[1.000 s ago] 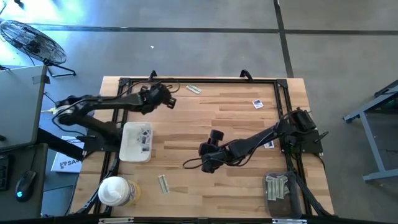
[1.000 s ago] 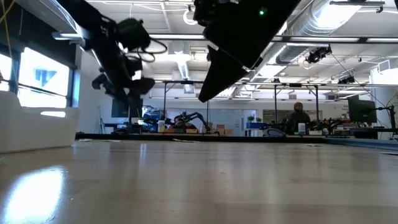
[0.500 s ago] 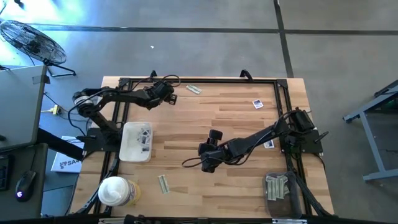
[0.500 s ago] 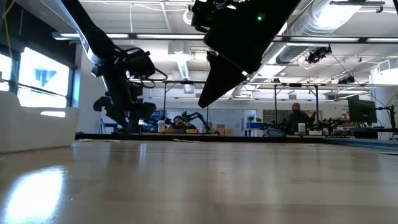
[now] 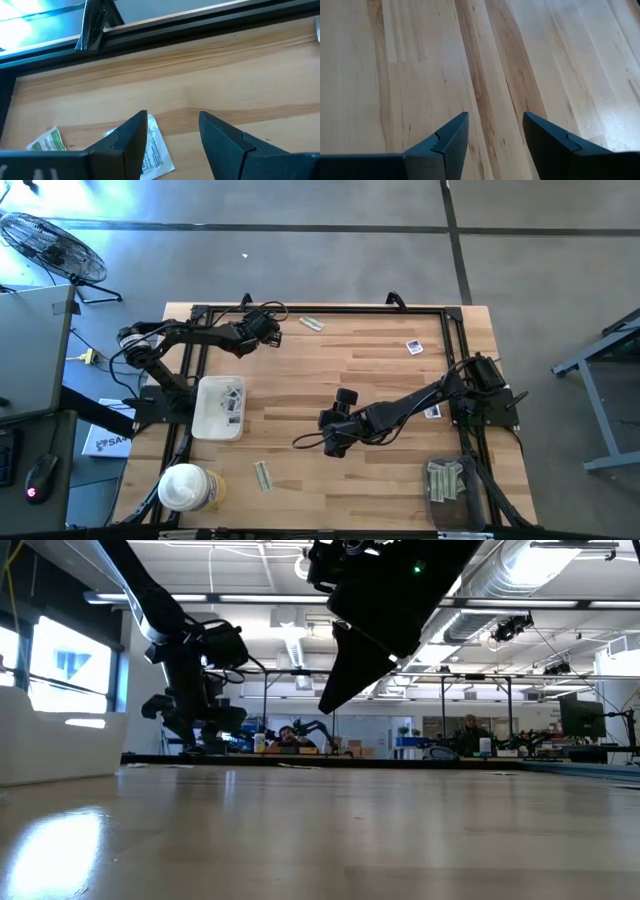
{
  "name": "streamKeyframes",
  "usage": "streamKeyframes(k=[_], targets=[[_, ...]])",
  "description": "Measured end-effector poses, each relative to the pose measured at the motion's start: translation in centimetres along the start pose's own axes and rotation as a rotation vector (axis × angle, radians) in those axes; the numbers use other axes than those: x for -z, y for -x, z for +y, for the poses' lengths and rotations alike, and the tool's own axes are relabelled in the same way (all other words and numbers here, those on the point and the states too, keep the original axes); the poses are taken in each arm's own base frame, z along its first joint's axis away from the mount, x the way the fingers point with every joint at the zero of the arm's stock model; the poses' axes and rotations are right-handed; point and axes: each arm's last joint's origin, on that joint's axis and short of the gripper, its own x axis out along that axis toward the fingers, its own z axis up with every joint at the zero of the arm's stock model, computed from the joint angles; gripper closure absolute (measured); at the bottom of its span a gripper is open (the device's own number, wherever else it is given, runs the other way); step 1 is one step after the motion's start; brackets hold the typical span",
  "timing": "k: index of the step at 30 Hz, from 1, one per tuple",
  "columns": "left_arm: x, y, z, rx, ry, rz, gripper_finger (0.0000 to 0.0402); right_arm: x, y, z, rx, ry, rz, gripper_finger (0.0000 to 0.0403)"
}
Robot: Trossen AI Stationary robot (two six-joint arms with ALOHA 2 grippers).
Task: Pick & Place First Aid Supplies
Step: Put the blue alcohol pad into the white bin
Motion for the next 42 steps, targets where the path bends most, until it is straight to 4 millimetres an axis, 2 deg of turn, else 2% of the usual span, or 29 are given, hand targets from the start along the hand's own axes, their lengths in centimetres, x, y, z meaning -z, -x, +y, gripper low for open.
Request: streamKeyframes(k=[18,22,31,42], targets=[[2.4,-2.7,-0.8,-0.078,0.024,0.063,0.0233,0.0,0.0,0.0,-0.003,-0.014,0.003,0.0220],[2.6,-2.6,-1.0,-0.050,0.018,0.083,0.0267,0.0,0.0,0.0,-0.002,-0.014,0.003,0.0220],[2.7,-2.6,-1.0,-0.051,0.011,0.095,0.0373,0.0,0.0,0.0,-0.003,-0.014,0.002,0.0220],[2.6,-1.2,-0.6,-0.111,0.003,0.046,0.0387,0.0,0.0,0.0,-0.002,-0.013,0.006,0.0220]])
